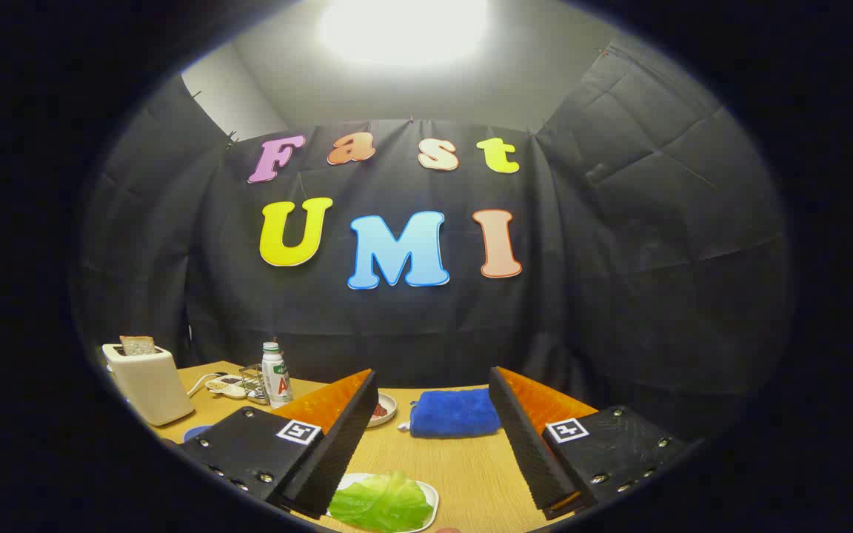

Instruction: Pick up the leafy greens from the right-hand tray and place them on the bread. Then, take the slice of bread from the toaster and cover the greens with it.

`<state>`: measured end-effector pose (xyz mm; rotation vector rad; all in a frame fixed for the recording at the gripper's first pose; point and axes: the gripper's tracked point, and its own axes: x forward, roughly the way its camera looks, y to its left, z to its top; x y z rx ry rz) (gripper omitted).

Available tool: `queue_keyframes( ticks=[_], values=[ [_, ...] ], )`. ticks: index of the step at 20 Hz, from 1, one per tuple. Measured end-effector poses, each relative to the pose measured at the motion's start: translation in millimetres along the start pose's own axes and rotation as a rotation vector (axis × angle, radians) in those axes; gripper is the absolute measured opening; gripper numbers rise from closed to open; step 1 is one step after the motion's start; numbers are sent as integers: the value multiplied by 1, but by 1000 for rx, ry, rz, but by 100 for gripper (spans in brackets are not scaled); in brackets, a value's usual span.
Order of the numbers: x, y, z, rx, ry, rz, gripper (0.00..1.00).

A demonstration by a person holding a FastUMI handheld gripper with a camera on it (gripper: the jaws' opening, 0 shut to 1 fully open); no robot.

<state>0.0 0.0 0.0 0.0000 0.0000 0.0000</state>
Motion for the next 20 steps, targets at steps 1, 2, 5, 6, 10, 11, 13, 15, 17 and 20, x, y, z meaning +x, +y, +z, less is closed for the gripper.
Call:
queue_keyframes(
  ticks=[1,2,5,6,10,11,13,15,17,20],
  values=[
    [1,-1,-4,-1,8,-4,95],
    [2,-4,-5,-7,16,-11,95],
    [2,-4,-10,-19,35,-8,95],
    [1,-4,-10,-22,40,-4,95],
    [0,-3,-12,-34,53,3,95],
    [-1,-3,-12,-35,54,3,95],
    [-2,-2,-13,-41,58,2,95],
    [-1,0,-14,-46,62,3,95],
    [-1,2,-17,-51,67,3,95],
    [3,7,-31,-60,107,3,95]
  ],
)
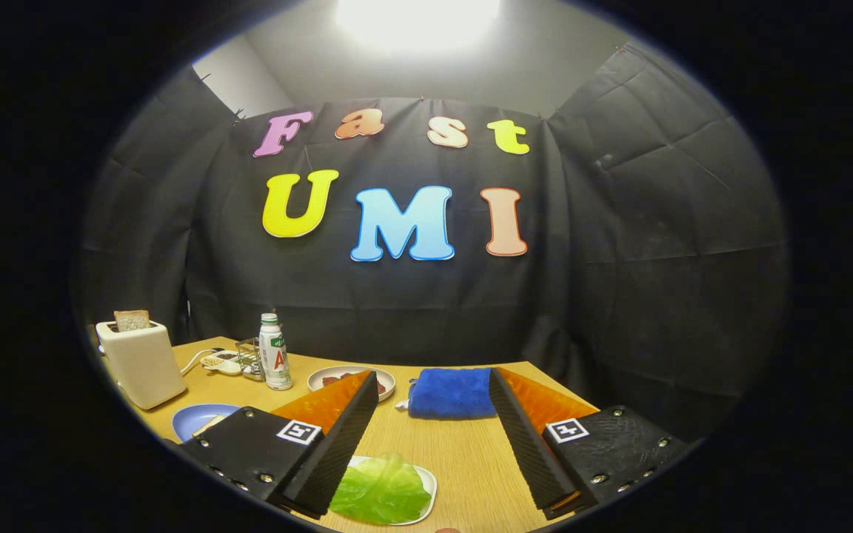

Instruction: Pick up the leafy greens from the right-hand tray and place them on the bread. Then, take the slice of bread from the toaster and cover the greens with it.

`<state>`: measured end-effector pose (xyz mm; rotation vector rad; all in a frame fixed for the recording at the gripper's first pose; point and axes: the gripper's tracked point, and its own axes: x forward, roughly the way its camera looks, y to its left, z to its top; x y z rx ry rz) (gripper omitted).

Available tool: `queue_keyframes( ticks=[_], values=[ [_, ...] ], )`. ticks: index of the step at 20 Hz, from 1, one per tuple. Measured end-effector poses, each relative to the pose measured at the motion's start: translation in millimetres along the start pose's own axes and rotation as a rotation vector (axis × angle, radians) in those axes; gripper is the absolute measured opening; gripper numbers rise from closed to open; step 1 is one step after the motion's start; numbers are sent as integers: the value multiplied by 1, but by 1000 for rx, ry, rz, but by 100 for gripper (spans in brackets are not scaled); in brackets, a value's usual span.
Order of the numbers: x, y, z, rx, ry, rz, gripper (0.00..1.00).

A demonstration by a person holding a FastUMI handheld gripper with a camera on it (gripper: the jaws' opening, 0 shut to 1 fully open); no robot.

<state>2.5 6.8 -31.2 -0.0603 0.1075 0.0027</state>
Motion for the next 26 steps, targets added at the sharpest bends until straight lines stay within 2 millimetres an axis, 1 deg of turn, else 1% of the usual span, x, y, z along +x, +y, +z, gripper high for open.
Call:
queue_keyframes(
  ticks=[3,6,8,10,13,15,18,22,25,26],
  values=[
    [8,11,-31,-19,111,18,95],
    [12,25,-56,-19,209,39,95],
    [20,37,-80,-22,292,61,95],
    [26,48,-109,-36,397,95,95],
    [30,55,-149,-65,526,121,96],
    [31,56,-165,-92,574,129,95],
    [26,60,-180,-77,637,149,96],
    [27,60,-181,-18,647,161,96],
    [27,64,-184,-23,640,184,94],
    [26,70,-186,-18,646,199,93]
  ],
)
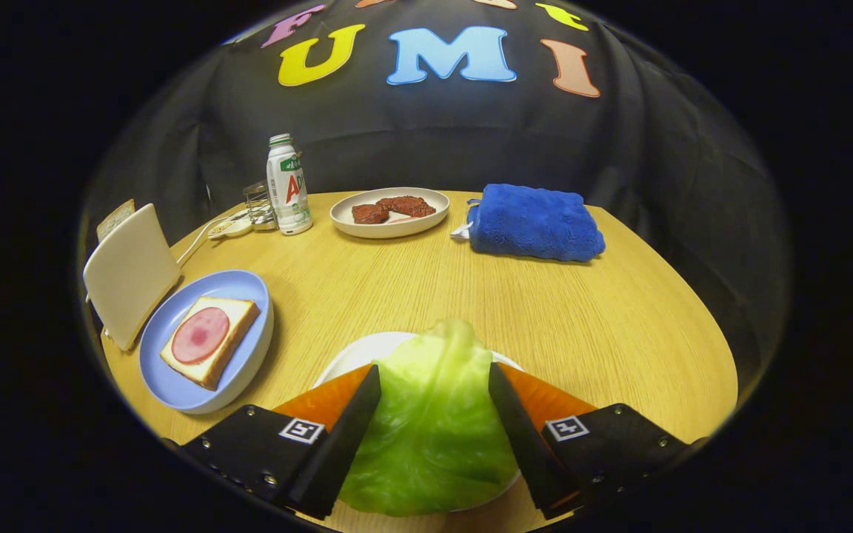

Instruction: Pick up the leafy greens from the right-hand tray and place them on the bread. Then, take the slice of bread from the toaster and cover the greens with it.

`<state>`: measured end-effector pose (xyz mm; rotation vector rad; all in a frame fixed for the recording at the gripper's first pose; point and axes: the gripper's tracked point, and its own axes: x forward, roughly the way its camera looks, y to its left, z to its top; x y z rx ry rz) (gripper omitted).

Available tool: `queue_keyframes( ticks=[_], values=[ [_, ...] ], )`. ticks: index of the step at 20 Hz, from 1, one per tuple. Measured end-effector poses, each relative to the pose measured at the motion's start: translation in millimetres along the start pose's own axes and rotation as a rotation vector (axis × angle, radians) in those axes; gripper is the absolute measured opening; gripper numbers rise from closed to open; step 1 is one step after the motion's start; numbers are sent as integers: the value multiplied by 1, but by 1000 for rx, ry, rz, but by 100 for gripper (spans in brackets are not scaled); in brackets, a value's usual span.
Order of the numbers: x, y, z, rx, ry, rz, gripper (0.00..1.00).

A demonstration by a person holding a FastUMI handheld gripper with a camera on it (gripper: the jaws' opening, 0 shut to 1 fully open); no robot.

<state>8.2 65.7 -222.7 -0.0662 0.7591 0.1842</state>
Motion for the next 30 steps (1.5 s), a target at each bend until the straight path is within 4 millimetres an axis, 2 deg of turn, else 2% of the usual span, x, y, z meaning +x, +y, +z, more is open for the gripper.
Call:
queue_keyframes(
  ticks=[1,2,6,7,8,10,11,12,16,19,22,26,30],
  values=[
    [-2,-1,1,-12,-5,0,80],
    [-3,-2,0,-19,3,2,74],
    [-1,-1,3,11,-2,17,75],
    [5,1,1,39,-1,12,44],
    [1,0,1,29,14,8,14],
    [-1,1,3,25,7,0,14],
    [3,2,1,43,-5,-3,14],
    [-2,2,3,40,-10,1,0],
    [-8,3,10,77,-25,13,0],
    [-20,6,25,101,-64,22,0],
    [-35,19,48,104,-110,41,0],
    [-52,59,77,103,-171,120,0],
    [-65,122,93,72,-200,235,0]
  ],
)
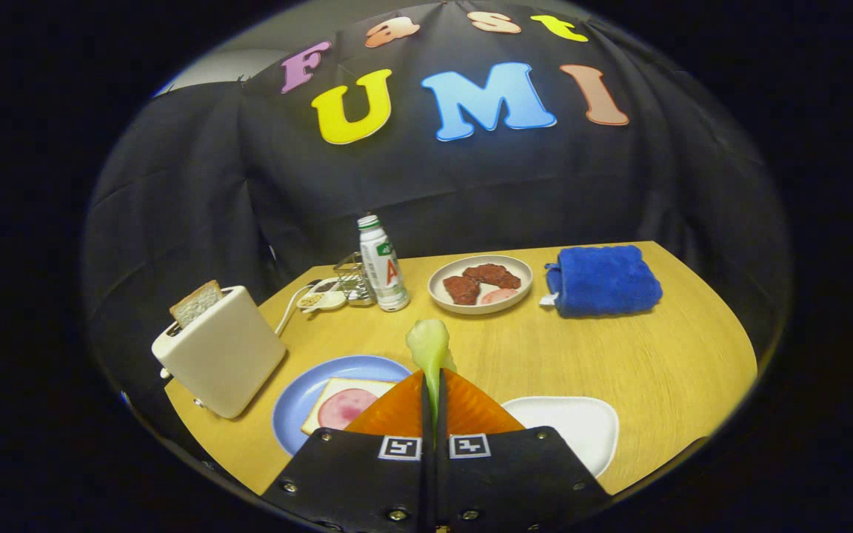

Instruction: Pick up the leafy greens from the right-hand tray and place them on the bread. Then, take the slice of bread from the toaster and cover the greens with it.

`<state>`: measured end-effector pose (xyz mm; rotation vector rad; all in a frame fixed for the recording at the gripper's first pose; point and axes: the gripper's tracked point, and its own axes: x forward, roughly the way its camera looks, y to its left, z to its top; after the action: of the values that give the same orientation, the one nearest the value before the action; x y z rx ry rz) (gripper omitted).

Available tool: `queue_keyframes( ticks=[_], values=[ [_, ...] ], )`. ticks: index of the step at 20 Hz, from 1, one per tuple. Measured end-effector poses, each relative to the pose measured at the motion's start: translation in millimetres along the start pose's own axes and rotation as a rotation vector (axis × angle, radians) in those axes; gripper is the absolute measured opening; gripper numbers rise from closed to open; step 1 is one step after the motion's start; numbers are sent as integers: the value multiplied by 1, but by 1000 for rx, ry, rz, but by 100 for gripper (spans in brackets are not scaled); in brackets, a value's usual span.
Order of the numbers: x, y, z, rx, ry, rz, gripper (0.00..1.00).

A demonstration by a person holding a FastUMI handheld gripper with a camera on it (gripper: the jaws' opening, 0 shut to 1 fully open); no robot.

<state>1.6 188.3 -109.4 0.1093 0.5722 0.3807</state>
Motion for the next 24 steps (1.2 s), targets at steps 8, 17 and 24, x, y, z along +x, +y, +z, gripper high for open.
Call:
queue_keyframes(
  ticks=[8,17,24],
  values=[
    [37,114,-8,-11,17,185,0],
    [83,105,-40,-19,63,81,1],
    [85,90,-39,-44,52,18,20]
  ],
)
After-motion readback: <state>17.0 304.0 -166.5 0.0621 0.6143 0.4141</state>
